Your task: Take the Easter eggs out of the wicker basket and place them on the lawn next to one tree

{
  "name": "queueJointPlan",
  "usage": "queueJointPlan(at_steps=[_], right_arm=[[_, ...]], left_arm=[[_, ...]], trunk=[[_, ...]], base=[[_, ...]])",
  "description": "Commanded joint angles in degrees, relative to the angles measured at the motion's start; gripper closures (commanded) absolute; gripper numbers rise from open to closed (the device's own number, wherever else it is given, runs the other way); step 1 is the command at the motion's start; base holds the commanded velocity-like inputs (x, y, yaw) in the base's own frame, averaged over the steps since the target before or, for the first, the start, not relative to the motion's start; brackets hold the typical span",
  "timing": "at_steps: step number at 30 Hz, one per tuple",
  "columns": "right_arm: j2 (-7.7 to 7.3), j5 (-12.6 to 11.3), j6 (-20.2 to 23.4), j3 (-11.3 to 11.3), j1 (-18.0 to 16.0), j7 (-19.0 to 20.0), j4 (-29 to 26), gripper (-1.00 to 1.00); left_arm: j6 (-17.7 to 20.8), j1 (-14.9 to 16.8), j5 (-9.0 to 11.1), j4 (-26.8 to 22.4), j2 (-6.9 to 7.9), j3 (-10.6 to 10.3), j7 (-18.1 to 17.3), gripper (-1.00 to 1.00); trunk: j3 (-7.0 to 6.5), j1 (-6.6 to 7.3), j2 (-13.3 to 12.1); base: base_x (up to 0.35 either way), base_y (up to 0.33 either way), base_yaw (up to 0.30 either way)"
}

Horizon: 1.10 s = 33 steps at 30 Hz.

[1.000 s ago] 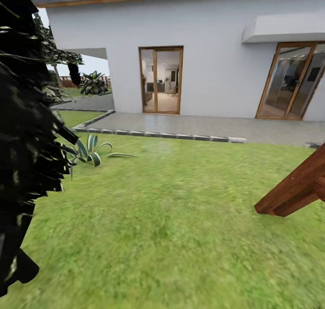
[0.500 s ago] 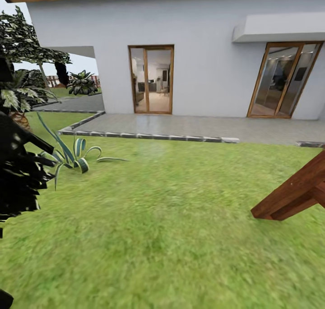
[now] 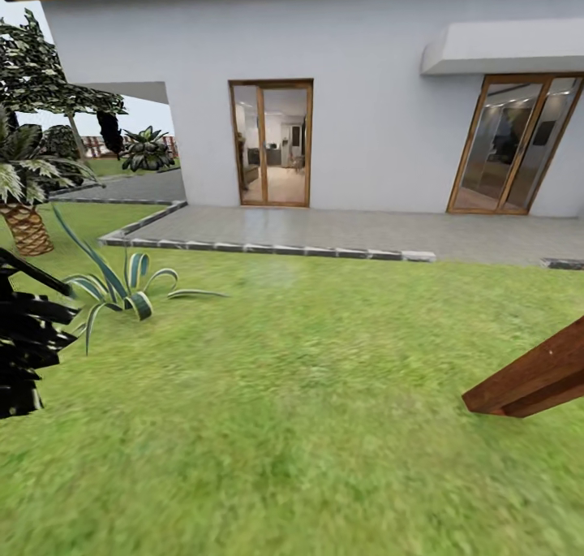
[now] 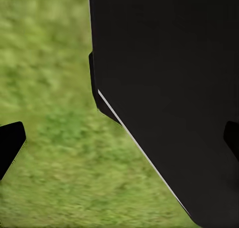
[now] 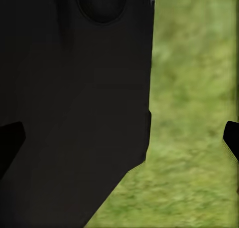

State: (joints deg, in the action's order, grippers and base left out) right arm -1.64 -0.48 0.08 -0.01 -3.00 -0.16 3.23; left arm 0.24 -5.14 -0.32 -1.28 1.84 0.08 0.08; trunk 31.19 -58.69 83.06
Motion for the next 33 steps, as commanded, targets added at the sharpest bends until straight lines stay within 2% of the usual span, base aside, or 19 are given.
queueJointPlan(at_steps=[1, 33], right_arm=[[0.01, -0.05, 0.01, 0.01, -0.07, -0.02, 0.11, -1.0], [0.06, -0.05, 0.01, -0.08, -0.07, -0.02, 0.11, -1.0]], left_arm=[[0.03, -0.04, -0.03, -0.13, 0.0, 0.01, 0.01, -1.0], [-0.06, -0.04, -0.03, -0.13, 0.0, 0.01, 0.01, -1.0]], trunk=[[0.04, -0.03, 0.02], [0.04, -0.03, 0.02]], base=[[0.334, 0.0, 0.0], [0.324, 0.0, 0.007]])
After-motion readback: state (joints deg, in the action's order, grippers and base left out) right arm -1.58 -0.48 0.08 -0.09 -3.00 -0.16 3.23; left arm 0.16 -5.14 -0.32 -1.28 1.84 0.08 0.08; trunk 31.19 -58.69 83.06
